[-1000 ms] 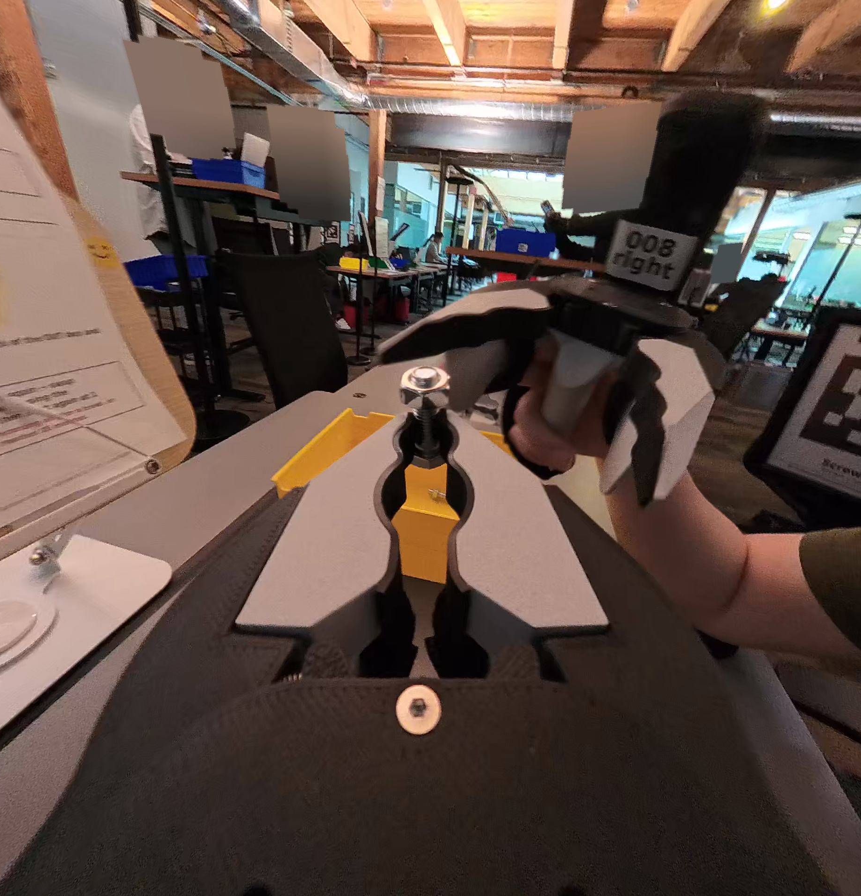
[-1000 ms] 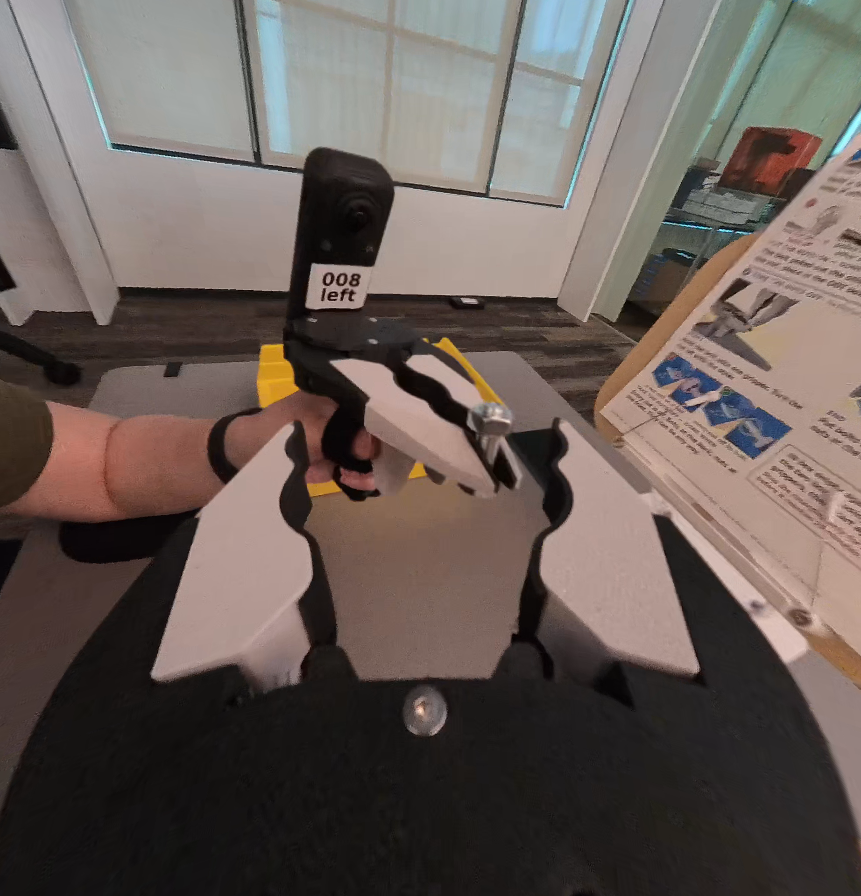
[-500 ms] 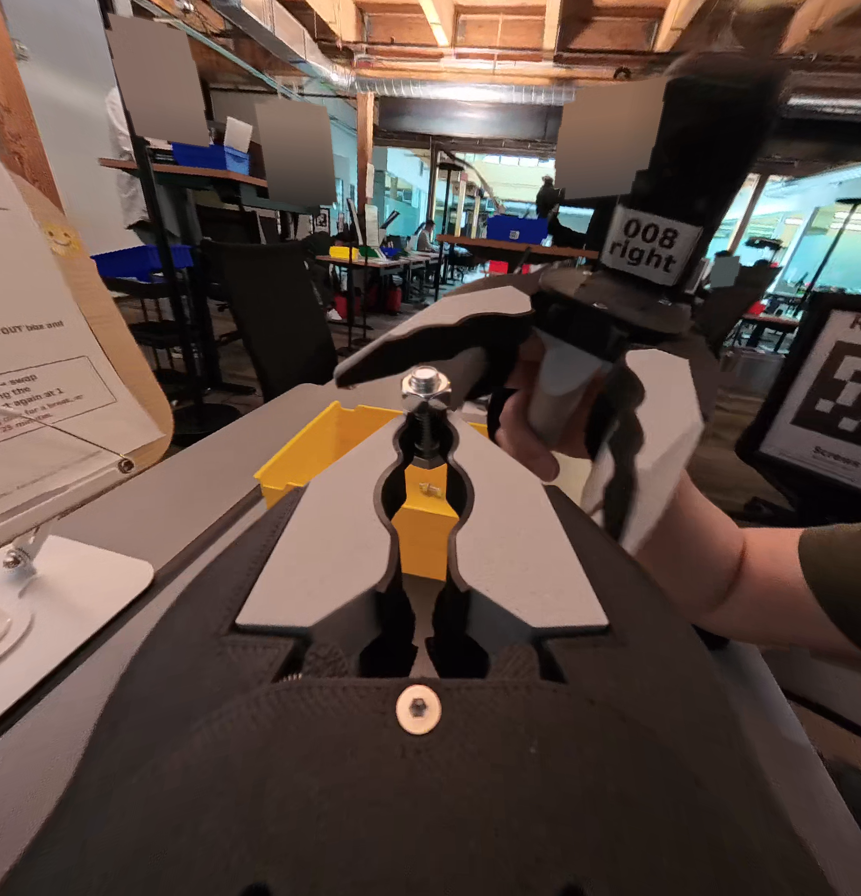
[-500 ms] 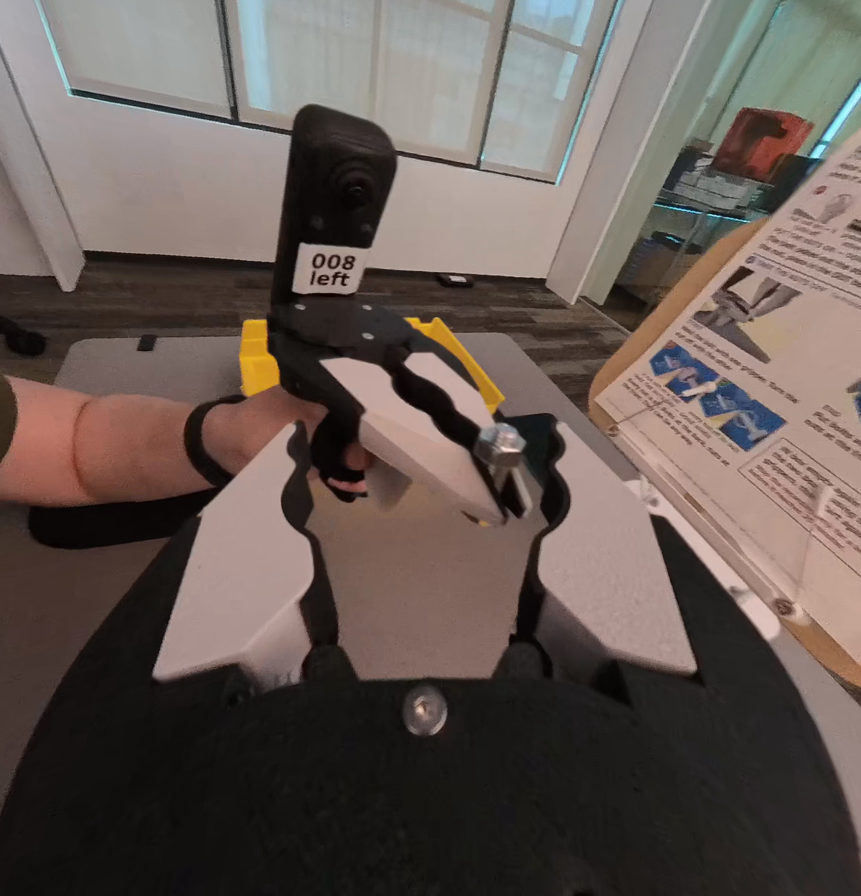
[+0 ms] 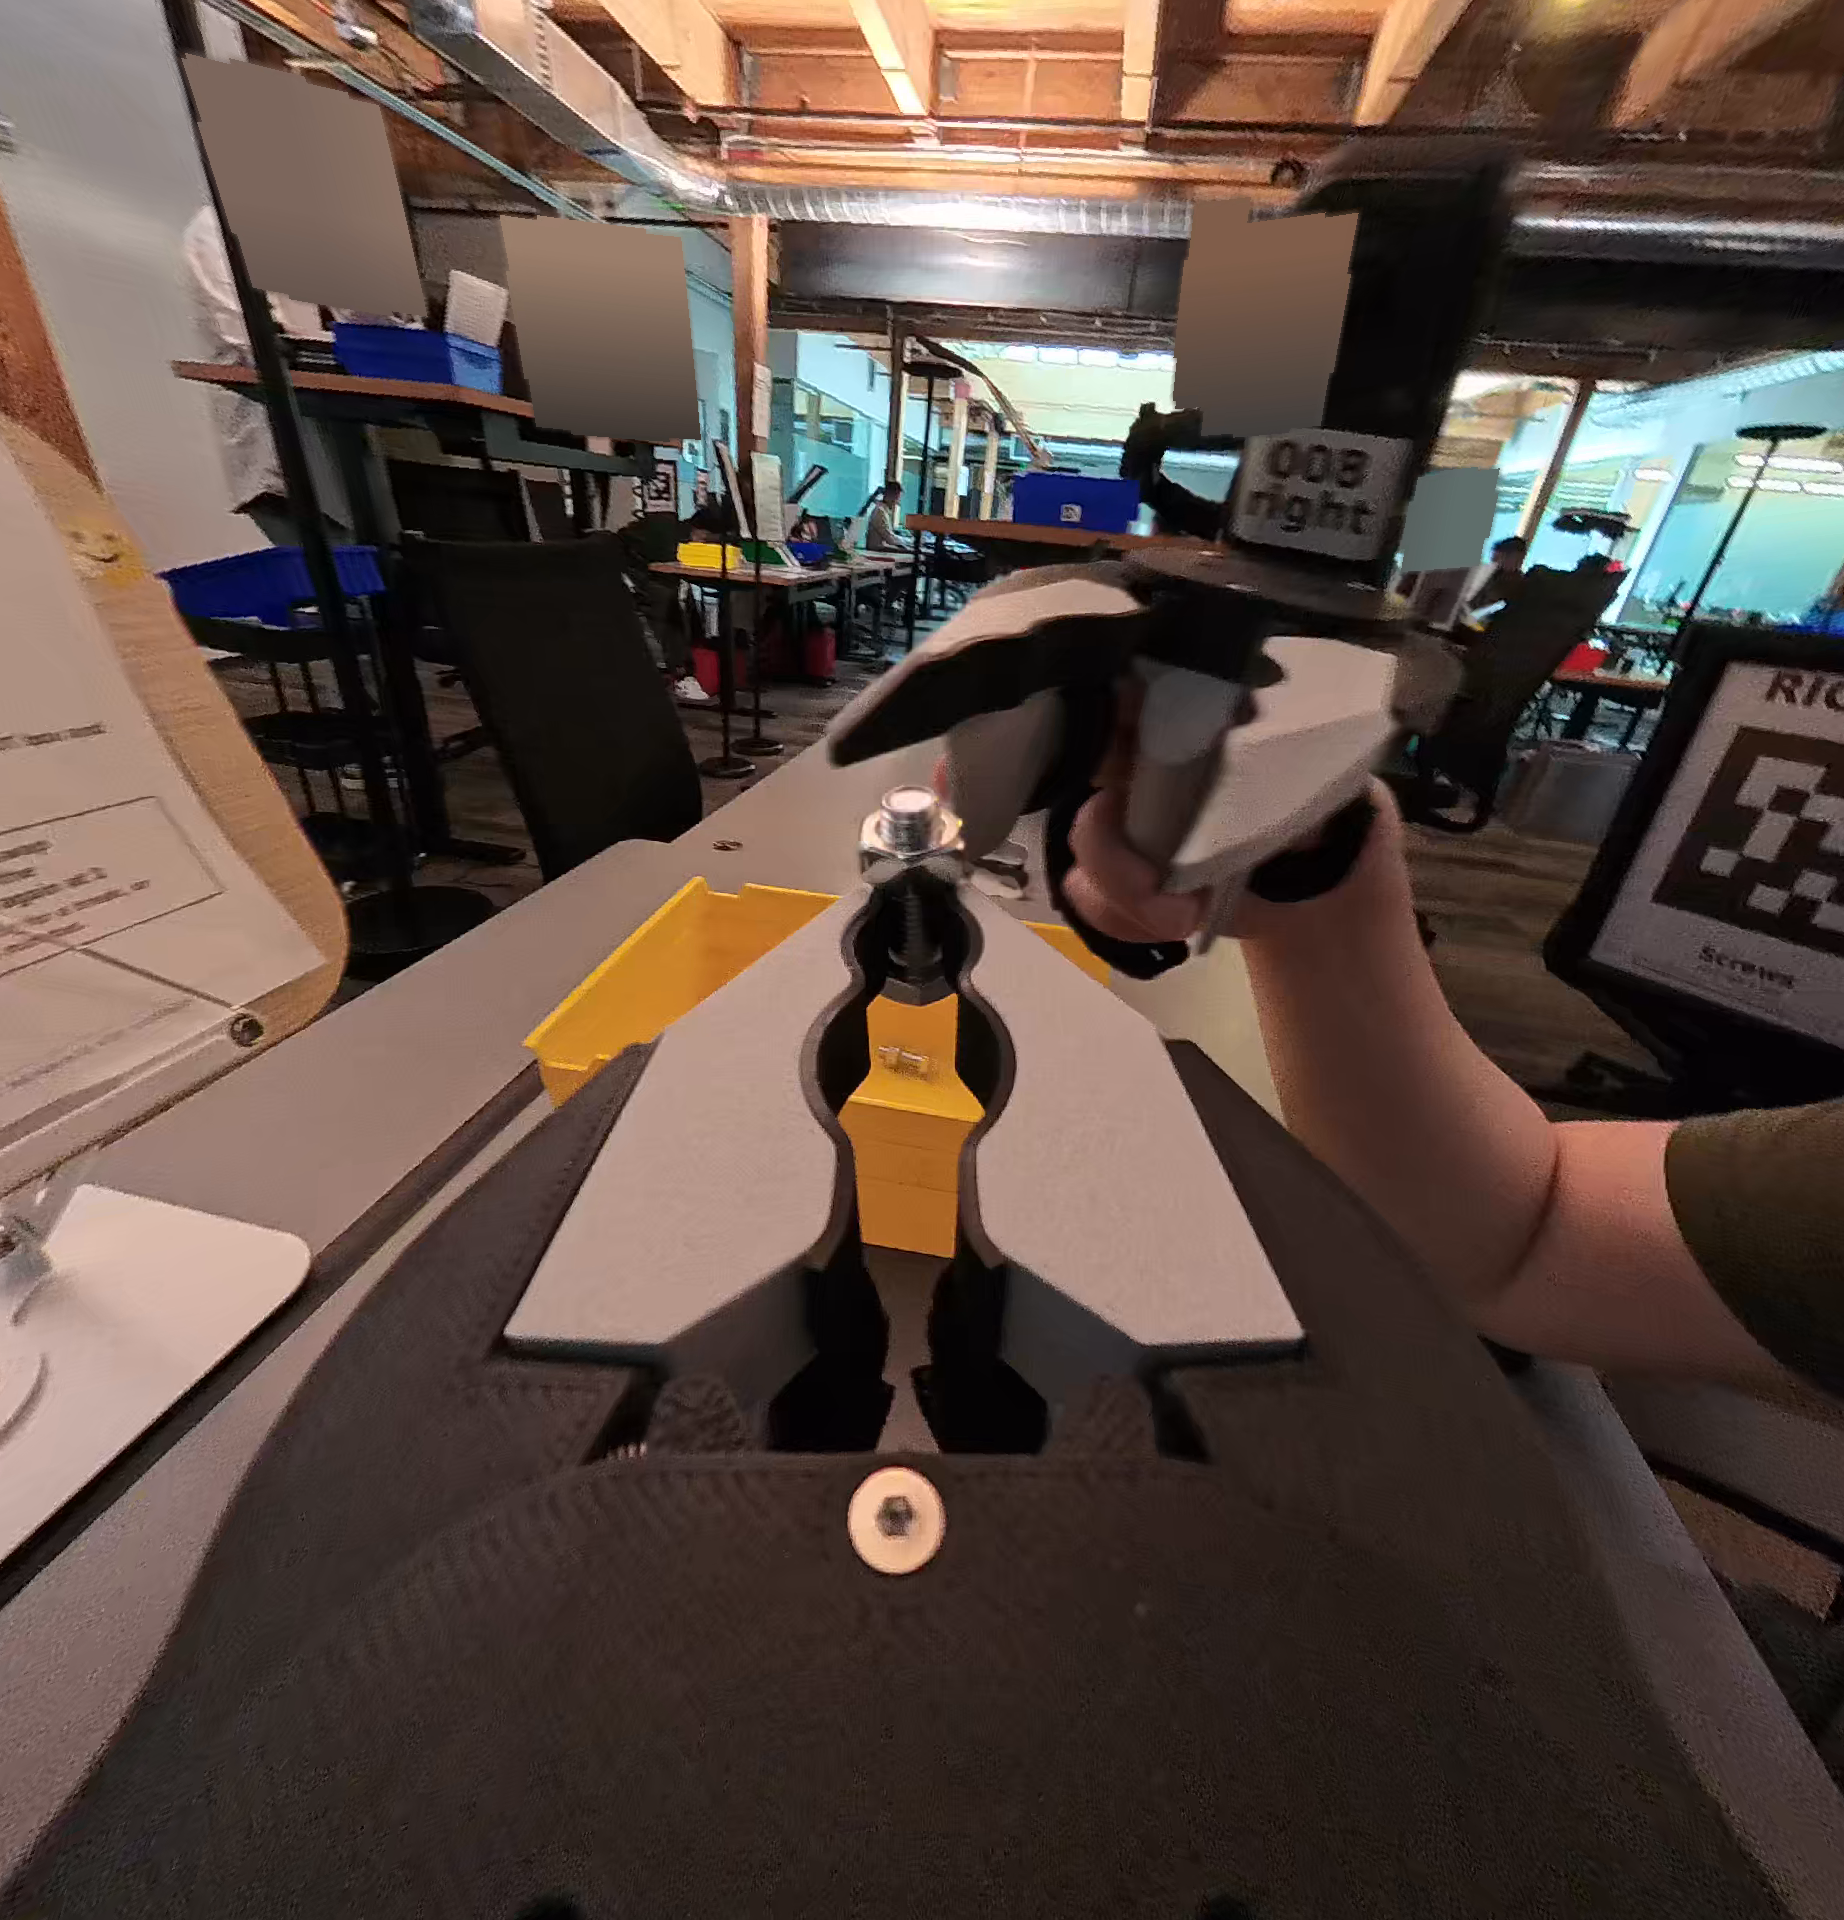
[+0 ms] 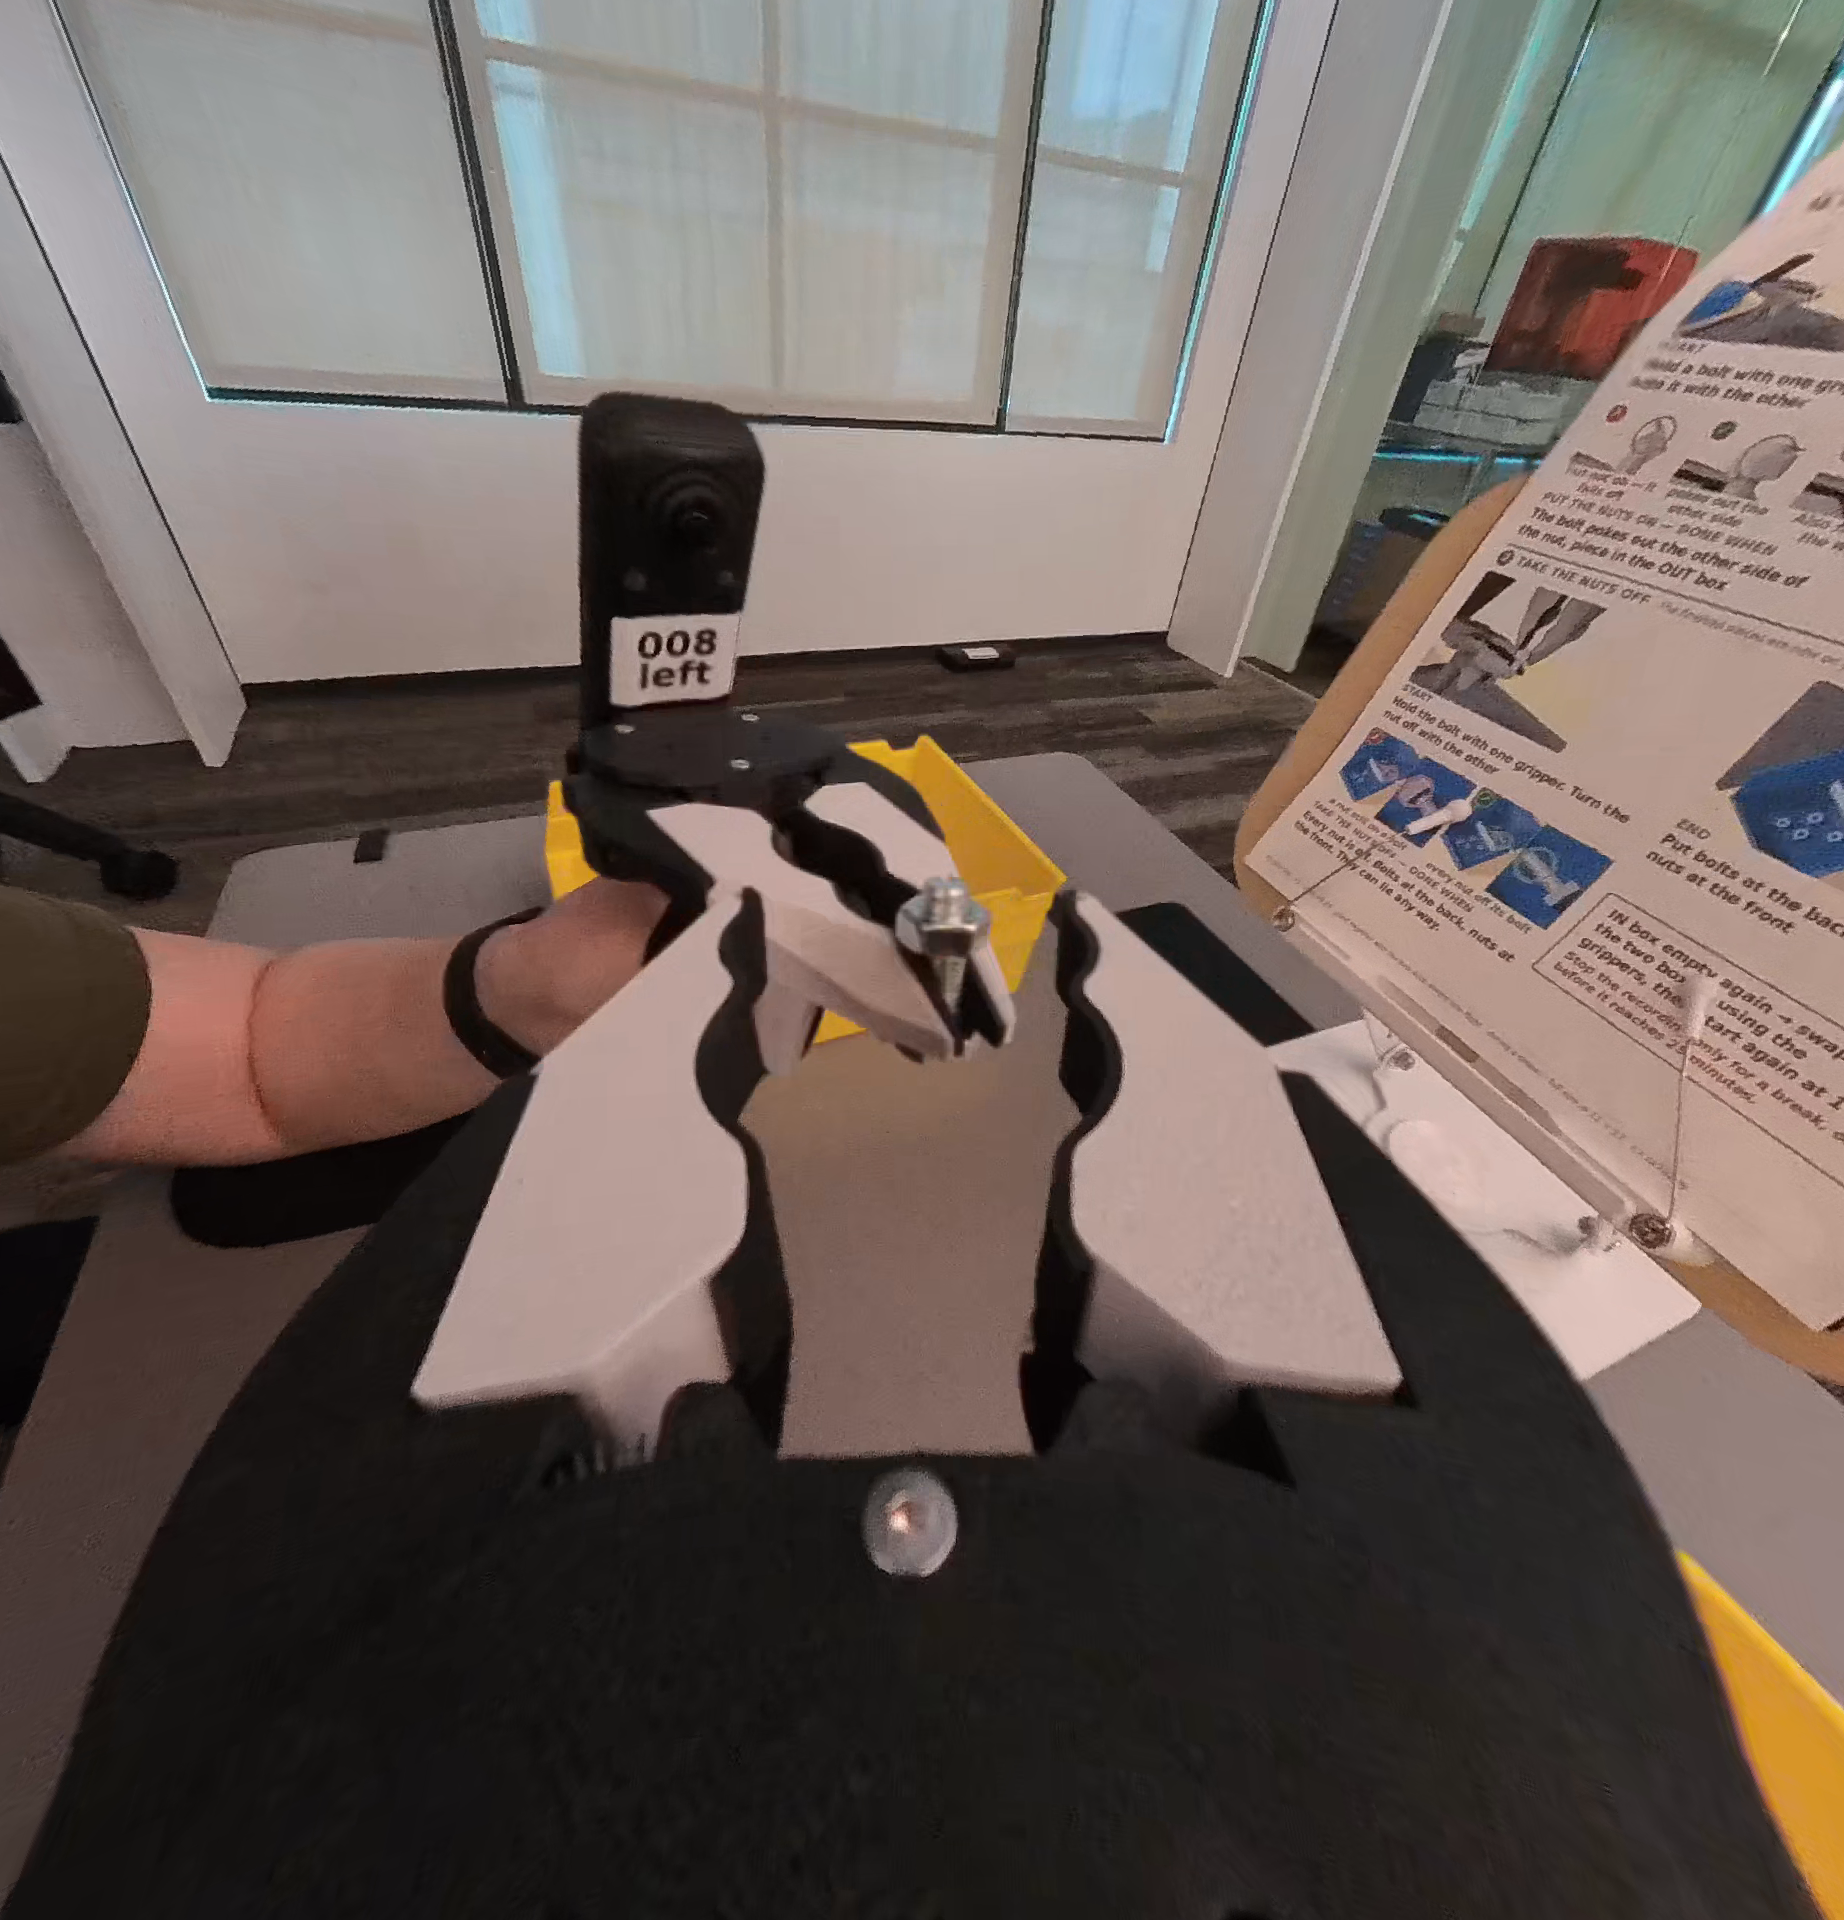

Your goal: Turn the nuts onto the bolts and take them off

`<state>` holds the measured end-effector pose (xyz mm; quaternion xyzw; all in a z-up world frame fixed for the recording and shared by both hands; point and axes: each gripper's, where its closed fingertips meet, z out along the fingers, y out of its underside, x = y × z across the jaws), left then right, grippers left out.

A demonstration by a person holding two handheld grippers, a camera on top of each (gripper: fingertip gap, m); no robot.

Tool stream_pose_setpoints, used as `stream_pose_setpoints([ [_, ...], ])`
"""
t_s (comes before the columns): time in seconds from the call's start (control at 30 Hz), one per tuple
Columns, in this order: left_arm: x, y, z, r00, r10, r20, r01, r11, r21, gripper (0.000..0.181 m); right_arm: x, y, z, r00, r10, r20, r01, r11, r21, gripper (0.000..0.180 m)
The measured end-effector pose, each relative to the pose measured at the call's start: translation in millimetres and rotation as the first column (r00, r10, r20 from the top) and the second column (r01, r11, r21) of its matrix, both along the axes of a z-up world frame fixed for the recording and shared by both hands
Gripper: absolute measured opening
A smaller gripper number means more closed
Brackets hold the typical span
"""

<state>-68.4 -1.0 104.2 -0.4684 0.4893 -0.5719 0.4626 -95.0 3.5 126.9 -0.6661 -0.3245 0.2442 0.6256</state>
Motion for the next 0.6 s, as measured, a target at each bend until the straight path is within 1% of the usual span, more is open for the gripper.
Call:
stream_pose_setpoints([
  [0.07, 2.7, -5.1, -2.2, 1.000, -0.013, -0.010, 0.013, 1.000, 0.012, 0.007, 2.2, 3.4, -3.2, 1.000, 0.011, -0.024, -0.012, 1.000, -0.028, 0.043],
  [0.17, 4.1, -6.3, -3.5, 1.000, -0.012, -0.014, 0.012, 1.000, 0.023, 0.007, 4.8, 1.7, 2.9, 0.994, 0.042, -0.099, -0.046, 0.998, -0.039, 0.022],
  [0.2, 4.6, -6.2, -4.3, 1.000, -0.010, -0.018, 0.010, 1.000, 0.025, 0.007, 6.6, 2.1, 3.4, 0.993, 0.042, -0.112, -0.047, 0.998, -0.045, 0.017],
  [0.27, 5.8, -7.3, -5.7, 1.000, -0.010, -0.024, 0.011, 0.999, 0.031, 0.007, 8.4, 2.5, -0.4, 0.994, 0.043, -0.097, -0.049, 0.997, -0.059, 0.017],
  [0.33, 7.2, -8.4, -7.1, 0.999, -0.010, -0.030, 0.011, 0.999, 0.033, 0.008, 10.2, 3.5, -8.9, 0.998, 0.037, -0.044, -0.041, 0.996, -0.079, 0.018],
  [0.4, 8.7, -8.8, -9.3, 0.999, -0.005, -0.041, 0.007, 0.999, 0.043, 0.007, 9.7, 1.7, -10.2, 0.998, 0.053, -0.033, -0.056, 0.996, -0.072, 0.015],
  [0.6, 10.5, -14.9, -11.8, 0.998, -0.022, -0.055, 0.027, 0.996, 0.084, 0.008, 11.6, -2.9, -11.5, 0.992, 0.109, -0.064, -0.115, 0.989, -0.094, 0.011],
])
